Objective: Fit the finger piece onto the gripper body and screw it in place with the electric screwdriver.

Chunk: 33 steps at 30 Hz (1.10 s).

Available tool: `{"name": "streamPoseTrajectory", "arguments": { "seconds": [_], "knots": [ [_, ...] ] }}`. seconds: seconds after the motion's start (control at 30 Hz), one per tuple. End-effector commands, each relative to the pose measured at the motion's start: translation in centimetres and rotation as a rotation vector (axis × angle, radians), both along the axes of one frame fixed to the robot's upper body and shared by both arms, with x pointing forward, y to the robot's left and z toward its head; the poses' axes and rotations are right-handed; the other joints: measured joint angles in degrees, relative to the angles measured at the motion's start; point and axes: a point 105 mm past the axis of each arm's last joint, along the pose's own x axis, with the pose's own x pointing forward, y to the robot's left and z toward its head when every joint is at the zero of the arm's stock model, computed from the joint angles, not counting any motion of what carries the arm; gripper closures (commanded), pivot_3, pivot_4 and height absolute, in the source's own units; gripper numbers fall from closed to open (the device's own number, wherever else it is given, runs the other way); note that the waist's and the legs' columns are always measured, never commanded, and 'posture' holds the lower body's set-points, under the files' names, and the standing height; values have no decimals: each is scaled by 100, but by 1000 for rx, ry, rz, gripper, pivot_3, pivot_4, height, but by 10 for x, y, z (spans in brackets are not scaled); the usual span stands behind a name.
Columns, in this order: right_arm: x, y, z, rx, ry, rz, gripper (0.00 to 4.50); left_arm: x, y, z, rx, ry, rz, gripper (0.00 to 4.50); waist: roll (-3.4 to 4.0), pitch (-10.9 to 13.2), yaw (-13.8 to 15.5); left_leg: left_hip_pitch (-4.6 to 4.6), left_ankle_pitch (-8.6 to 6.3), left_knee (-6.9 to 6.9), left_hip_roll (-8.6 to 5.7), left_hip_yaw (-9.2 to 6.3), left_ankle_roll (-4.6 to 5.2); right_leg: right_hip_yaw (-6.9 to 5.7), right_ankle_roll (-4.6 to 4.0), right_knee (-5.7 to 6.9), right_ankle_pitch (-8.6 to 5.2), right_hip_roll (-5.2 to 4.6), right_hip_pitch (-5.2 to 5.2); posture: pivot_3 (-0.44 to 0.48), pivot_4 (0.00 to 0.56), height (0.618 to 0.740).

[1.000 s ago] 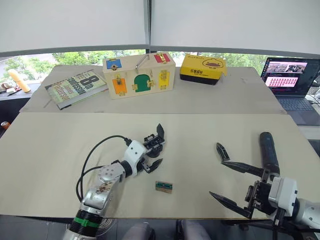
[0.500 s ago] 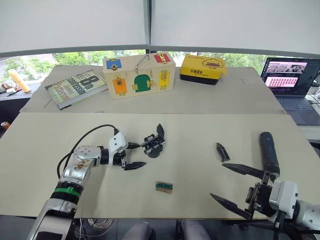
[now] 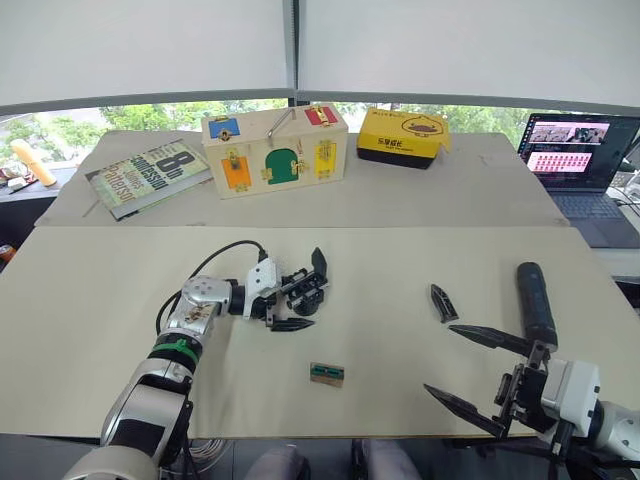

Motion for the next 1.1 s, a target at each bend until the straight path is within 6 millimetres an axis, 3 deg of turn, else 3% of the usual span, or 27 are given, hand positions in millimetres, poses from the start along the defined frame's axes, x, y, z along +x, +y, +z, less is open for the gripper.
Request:
{"name": "streamPoseTrajectory", "arguments": {
  "seconds": [0.03, 0.13, 0.33, 0.4, 0.6, 0.87, 1.1],
  "knots": [
    [-4, 4, 10, -6, -70, 7, 0, 1, 1, 2, -10, -21, -3, 883, 0, 0, 0, 0, 0, 0, 0, 0, 0, 0, 0, 1, 0, 0, 0, 0, 150, 740],
    [-6, 3, 8, -5, -68, 2, 0, -3, 7, 3, -41, -8, 12, 2212, 0, 0, -4, 0, 0, -1, 0, 0, 0, 0, 0, 2, 0, 0, -2, 0, 150, 740],
    [-8, 3, 6, -4, -62, 0, 0, -16, 11, 19, -123, -15, 98, 2184, 2, -1, -59, 0, -1, -11, 3, 5, 1, 10, 0, 3, 0, 5, -11, 0, 150, 740],
    [-8, 3, 5, -2, -57, 3, 0, -22, 8, 19, -67, -34, 148, 2184, 1, 0, -44, 0, -2, -11, 3, 5, 2, 11, 0, 2, 0, 5, -11, 0, 150, 740],
    [-7, 6, 3, 6, -45, 17, 0, -40, -16, 34, -125, -39, 385, 2184, -1, 2, 38, -3, -6, -8, 1, 5, 8, 16, 4, -1, -2, 3, -7, 0, 150, 740],
    [-3, 6, 5, 6, -48, 38, 0, -47, -33, 21, -129, -41, 515, 2184, -2, 2, 80, 0, -4, -10, 1, 5, 3, 15, 5, 1, -1, 5, -8, 0, 150, 740],
    [-2, 8, 10, 1, -52, 45, 0, -47, -32, 8, -116, -51, 558, 2184, -2, 2, 113, 1, -4, -11, 1, 6, 2, 16, 5, -1, -1, 4, -6, 0, 150, 740]
  ]
}}
